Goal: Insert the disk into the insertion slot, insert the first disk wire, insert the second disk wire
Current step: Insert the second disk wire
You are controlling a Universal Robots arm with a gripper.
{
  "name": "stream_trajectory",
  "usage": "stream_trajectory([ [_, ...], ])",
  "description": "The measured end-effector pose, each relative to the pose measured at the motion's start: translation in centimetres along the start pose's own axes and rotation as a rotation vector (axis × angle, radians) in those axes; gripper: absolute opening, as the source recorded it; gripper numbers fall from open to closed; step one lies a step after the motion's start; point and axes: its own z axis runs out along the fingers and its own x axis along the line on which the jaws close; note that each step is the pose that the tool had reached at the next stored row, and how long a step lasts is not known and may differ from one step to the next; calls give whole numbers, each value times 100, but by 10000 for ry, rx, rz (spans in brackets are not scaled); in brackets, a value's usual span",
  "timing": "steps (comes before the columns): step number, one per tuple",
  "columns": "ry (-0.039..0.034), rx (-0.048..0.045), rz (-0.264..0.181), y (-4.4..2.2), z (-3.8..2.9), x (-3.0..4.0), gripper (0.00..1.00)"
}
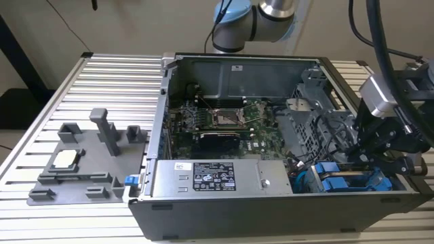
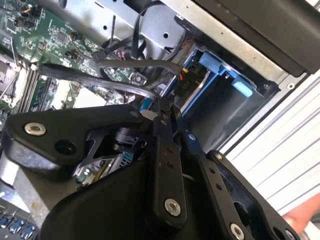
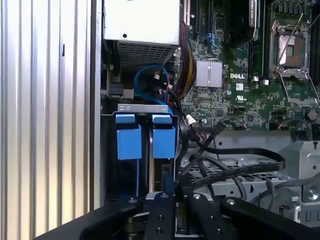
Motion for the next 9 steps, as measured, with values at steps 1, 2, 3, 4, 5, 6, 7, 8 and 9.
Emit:
stream_trajectory([
  [1,0,9,48,-1,5,2,16],
  [2,-2,18,99,-2,9,6,16],
  [3,-5,27,149,-2,13,10,16],
  [4,-7,35,196,-2,18,11,16],
  [5,-8,41,232,-2,23,12,16],
  [6,-9,47,263,-2,28,14,16],
  [7,-10,52,288,-2,34,15,16],
  [8,-11,55,310,-3,41,17,16],
  [9,-12,57,324,-3,48,18,16],
])
